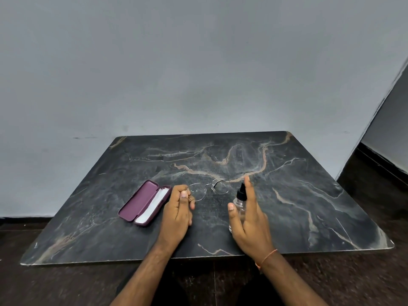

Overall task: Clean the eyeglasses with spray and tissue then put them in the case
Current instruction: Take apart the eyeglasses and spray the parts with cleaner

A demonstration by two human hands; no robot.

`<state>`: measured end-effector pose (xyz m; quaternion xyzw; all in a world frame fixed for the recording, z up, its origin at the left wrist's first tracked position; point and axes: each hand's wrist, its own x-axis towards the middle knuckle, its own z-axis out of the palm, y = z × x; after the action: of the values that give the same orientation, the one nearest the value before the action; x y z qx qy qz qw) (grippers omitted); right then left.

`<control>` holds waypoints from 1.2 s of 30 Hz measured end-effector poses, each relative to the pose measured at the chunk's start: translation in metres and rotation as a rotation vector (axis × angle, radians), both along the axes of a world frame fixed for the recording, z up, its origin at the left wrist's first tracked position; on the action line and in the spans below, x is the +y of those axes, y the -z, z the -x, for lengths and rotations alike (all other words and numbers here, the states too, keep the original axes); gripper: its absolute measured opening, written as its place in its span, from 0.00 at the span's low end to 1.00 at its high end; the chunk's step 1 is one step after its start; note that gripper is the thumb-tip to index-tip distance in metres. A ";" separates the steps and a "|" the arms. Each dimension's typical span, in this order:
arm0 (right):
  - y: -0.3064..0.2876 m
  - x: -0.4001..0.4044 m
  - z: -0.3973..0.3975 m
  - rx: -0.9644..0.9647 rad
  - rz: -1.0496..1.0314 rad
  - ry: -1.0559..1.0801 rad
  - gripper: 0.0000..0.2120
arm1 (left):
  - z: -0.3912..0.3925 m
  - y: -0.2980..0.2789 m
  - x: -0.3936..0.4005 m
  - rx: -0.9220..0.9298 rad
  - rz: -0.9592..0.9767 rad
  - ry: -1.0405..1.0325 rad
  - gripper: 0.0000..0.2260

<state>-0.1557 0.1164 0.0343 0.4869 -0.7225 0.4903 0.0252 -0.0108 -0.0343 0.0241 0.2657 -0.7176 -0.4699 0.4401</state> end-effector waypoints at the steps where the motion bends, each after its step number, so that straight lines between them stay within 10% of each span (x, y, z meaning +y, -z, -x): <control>1: 0.000 -0.002 -0.002 0.001 0.011 0.006 0.36 | 0.000 0.000 0.000 0.004 0.002 0.001 0.13; 36: 0.000 -0.011 -0.027 -0.028 0.073 -0.165 0.30 | 0.003 0.005 -0.002 -0.045 0.049 0.014 0.12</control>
<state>-0.1285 0.1052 0.0346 0.5366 -0.6620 0.5233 -0.0075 -0.0134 -0.0366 0.0193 0.2601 -0.7405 -0.4492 0.4270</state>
